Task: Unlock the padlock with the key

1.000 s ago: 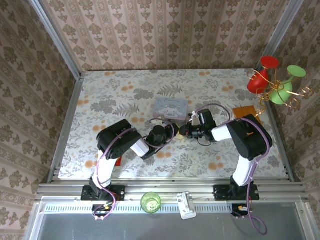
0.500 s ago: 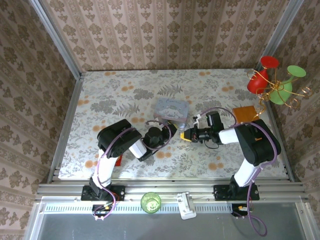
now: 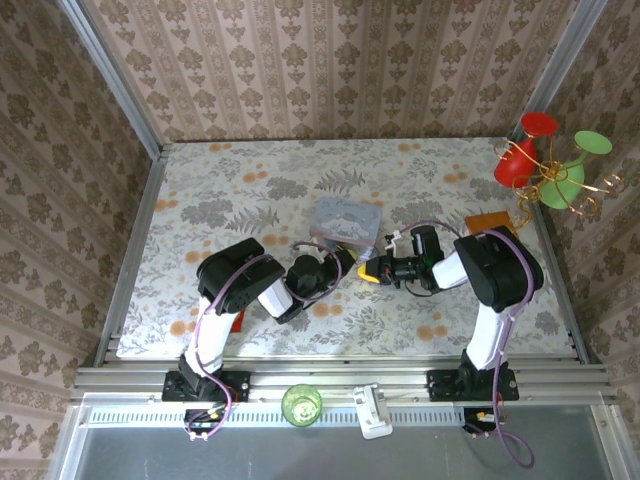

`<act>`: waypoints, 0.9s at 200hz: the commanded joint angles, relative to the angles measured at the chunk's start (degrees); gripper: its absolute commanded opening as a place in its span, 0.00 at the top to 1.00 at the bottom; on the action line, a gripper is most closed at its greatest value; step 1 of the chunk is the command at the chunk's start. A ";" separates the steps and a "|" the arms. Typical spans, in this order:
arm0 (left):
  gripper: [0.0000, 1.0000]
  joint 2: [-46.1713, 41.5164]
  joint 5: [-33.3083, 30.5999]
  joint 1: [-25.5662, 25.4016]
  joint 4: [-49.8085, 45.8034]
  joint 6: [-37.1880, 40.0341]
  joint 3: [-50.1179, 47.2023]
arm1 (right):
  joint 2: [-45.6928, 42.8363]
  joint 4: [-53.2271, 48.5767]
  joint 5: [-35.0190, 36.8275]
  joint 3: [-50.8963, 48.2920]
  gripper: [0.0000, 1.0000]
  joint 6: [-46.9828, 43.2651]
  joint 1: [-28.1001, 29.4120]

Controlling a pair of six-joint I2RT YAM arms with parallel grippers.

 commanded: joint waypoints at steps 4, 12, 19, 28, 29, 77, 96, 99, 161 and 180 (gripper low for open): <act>1.00 2.36 2.97 -0.42 -3.91 -0.73 0.02 | 4.08 10.69 -2.56 -0.20 1.00 5.60 0.26; 1.00 2.15 2.88 -0.50 -3.92 -0.50 0.03 | 4.75 12.21 -2.66 -0.28 1.00 6.20 0.18; 1.00 1.97 3.02 -0.49 -4.08 -0.22 0.23 | 5.20 13.44 -3.05 -0.20 1.00 6.90 0.11; 1.00 1.93 3.38 -0.47 -4.11 -0.10 0.52 | 5.50 15.11 -3.68 -0.28 1.00 8.03 -0.14; 1.00 1.88 3.44 -0.50 -4.15 -0.11 0.58 | 5.50 15.14 -3.67 -0.24 1.00 8.09 -0.20; 1.00 2.67 3.57 -2.33 -3.86 -1.34 1.85 | 5.95 15.99 -3.15 0.95 1.00 9.57 -0.60; 1.00 2.50 3.34 -2.71 -3.99 -2.03 2.31 | 6.11 15.19 -2.00 1.26 1.00 8.88 -0.70; 1.00 2.47 3.32 -2.75 -3.94 -2.31 2.35 | 6.32 15.37 -1.99 1.28 1.00 9.07 -0.67; 1.00 0.61 5.19 -3.63 -4.08 -3.63 4.13 | 9.63 19.00 -1.63 2.44 1.00 9.41 -1.67; 1.00 0.10 5.05 -4.27 -4.01 -3.86 4.24 | 9.38 18.08 -1.72 2.94 1.00 8.06 -1.68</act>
